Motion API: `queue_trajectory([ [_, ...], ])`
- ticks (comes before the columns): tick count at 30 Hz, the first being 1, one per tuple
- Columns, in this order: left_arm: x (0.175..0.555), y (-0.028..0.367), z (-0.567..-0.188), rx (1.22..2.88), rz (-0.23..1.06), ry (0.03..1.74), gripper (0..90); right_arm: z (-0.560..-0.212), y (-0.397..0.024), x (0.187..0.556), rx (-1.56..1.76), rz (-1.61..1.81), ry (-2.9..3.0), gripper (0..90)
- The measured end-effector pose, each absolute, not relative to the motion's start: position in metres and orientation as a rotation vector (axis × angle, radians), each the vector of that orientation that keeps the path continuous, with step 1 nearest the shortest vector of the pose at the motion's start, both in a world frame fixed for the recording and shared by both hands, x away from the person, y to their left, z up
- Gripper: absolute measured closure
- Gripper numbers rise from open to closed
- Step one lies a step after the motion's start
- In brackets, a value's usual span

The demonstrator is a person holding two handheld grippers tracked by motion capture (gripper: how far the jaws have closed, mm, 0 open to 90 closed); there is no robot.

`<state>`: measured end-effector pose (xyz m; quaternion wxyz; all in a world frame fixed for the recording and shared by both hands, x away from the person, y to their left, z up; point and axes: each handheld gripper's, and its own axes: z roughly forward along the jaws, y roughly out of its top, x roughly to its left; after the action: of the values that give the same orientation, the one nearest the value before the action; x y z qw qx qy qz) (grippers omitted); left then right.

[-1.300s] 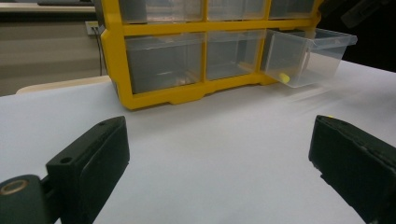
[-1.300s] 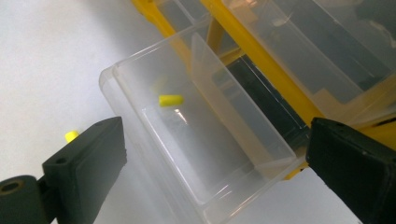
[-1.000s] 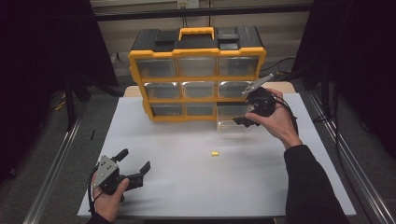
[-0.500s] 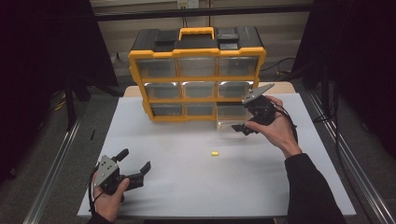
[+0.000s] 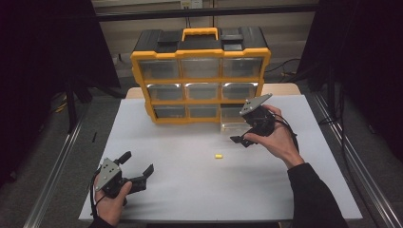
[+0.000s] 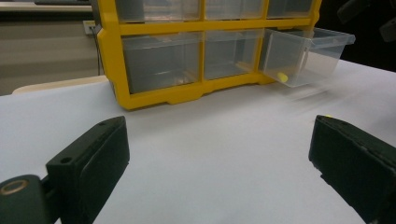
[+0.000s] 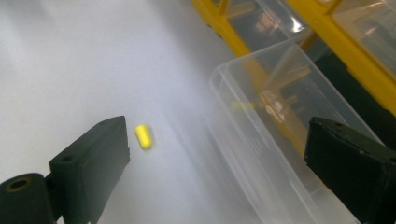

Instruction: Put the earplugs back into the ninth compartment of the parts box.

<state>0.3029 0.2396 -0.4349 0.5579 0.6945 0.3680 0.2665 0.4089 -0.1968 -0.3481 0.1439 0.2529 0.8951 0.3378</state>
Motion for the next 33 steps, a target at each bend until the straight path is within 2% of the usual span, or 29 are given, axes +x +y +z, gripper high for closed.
queue_trajectory([
  [20, 0.302, 0.239, -0.435, 1.640, 0.623, 0.863, 5.1, -0.374, -0.169, 0.393, 0.635, 0.972, 2.719, 6.7],
  [25, 0.302, 0.240, -0.435, 1.635, 0.621, 0.870, 5.0, -0.384, -0.160, 0.394, 0.618, 0.961, 2.755, 12.9],
  [33, 0.302, 0.240, -0.435, 1.635, 0.626, 0.869, 5.0, -0.397, -0.152, 0.400, 0.599, 0.942, 2.803, 17.5],
])
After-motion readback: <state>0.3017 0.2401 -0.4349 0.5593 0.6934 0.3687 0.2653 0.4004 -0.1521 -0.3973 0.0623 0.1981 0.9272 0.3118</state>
